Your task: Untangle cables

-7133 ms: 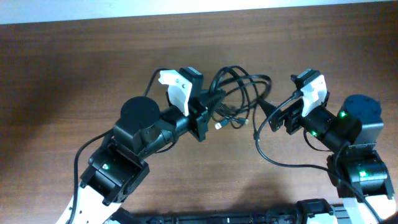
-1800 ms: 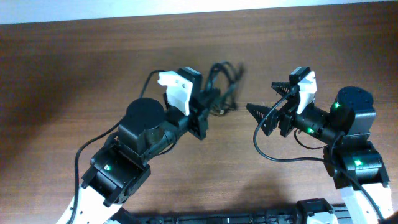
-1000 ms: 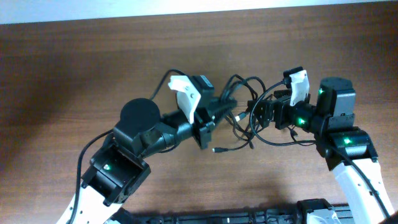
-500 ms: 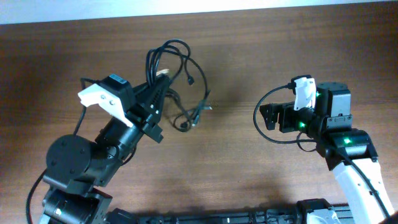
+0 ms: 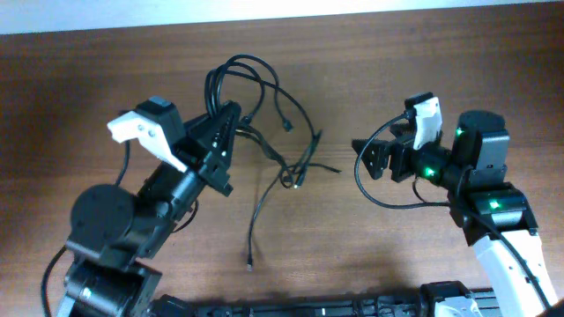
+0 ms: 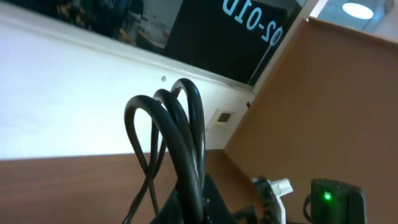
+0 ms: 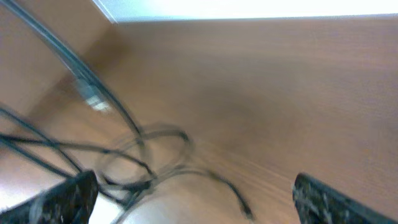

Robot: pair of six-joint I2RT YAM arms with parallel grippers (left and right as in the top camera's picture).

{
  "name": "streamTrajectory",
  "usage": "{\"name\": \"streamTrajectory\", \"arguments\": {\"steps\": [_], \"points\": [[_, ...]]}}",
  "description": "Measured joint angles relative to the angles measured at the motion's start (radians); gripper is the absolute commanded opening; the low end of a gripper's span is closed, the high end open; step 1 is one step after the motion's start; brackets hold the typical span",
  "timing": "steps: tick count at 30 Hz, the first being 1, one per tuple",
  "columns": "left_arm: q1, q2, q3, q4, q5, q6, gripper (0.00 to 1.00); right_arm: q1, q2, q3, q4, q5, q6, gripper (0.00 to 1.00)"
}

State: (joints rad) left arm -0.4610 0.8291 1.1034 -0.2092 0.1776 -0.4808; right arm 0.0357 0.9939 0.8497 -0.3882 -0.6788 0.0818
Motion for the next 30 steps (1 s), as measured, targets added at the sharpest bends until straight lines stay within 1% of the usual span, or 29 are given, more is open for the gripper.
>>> {"name": "streamTrajectory", "arguments": {"steps": [2, 3, 6, 9, 11, 15, 19, 22, 30], "points": [[0.002, 0.035, 0.0, 0.016, 0.042, -0.041, 0.0, 0.0, 0.0, 0.001, 0.074, -0.094, 0.002, 0.98], [0.002, 0.053, 0.0, 0.02, 0.061, -0.055, 0.0, 0.0, 0.0, 0.001, 0.079, -0.115, 0.002, 0.98], [0.003, 0.111, 0.0, 0.121, 0.148, -0.085, 0.0, 0.0, 0.01, 0.001, 0.067, -0.138, 0.01, 0.98], [0.003, 0.143, 0.0, 0.217, 0.225, -0.121, 0.0, 0.0, 0.046, 0.001, 0.027, -0.085, 0.044, 0.98], [0.003, 0.154, 0.0, 0.253, 0.265, -0.142, 0.0, 0.0, 0.076, 0.001, 0.021, -0.055, 0.057, 0.98], [0.003, 0.164, 0.0, 0.275, 0.32, -0.168, 0.0, 0.0, 0.159, 0.001, 0.008, 0.003, 0.076, 0.98], [0.003, 0.164, 0.0, 0.344, 0.341, -0.203, 0.0, 0.0, 0.245, 0.001, -0.054, 0.076, 0.08, 0.98], [0.003, 0.164, 0.0, 0.365, 0.348, -0.218, 0.0, 0.0, 0.292, 0.001, -0.085, 0.109, 0.08, 0.98], [0.003, 0.164, 0.0, 0.369, 0.35, -0.223, 0.0, 0.0, 0.301, 0.001, -0.223, 0.293, 0.079, 0.98]]}}
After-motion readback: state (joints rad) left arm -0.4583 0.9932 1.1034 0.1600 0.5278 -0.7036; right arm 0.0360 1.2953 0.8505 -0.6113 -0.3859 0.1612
